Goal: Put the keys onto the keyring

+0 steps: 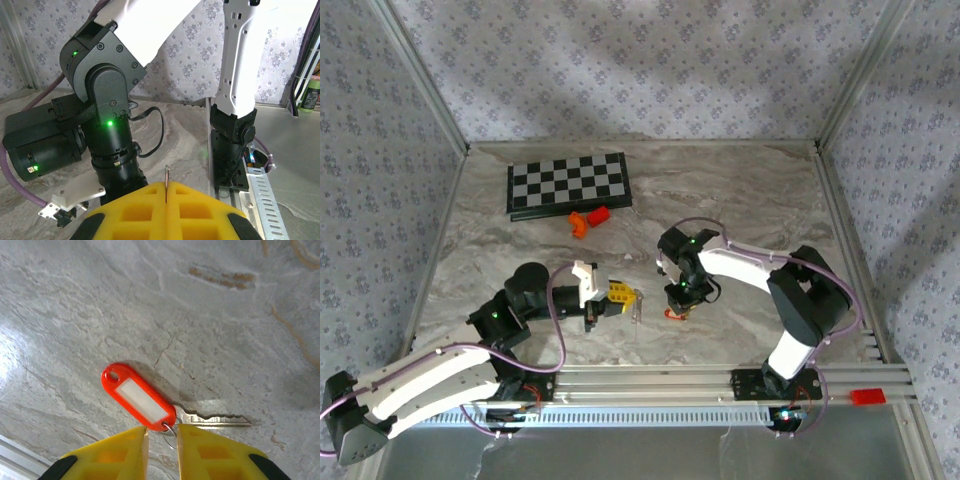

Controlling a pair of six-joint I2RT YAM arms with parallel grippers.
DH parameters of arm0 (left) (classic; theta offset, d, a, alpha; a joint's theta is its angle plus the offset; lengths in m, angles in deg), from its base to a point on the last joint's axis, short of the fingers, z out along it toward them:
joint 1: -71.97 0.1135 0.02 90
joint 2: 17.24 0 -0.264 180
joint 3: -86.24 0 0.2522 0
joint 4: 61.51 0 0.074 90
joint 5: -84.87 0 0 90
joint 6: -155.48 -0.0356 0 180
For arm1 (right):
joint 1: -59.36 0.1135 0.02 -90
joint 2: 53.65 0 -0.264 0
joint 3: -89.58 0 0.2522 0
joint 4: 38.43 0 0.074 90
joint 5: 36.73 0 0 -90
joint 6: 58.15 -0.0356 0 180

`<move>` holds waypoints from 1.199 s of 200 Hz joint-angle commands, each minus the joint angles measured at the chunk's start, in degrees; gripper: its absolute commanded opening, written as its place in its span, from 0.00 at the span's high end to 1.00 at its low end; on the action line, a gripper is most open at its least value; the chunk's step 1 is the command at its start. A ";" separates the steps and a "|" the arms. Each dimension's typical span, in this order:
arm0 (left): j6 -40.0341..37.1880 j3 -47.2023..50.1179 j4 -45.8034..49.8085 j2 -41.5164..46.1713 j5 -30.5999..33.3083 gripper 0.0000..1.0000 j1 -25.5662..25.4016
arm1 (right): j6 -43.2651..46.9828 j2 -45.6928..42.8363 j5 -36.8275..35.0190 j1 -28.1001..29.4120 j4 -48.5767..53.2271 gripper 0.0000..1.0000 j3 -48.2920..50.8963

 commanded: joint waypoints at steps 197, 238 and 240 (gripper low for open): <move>-0.22 -0.36 -2.18 0.61 -1.97 1.00 0.36 | 5.66 5.49 1.91 -1.03 6.99 0.76 -3.59; -0.31 -0.43 -2.13 0.42 -1.91 1.00 0.34 | 6.03 5.85 2.51 -1.03 7.28 0.78 -3.88; -0.35 -0.43 -2.10 0.46 -1.92 1.00 0.26 | 6.03 5.84 2.52 -1.07 7.24 0.78 -3.82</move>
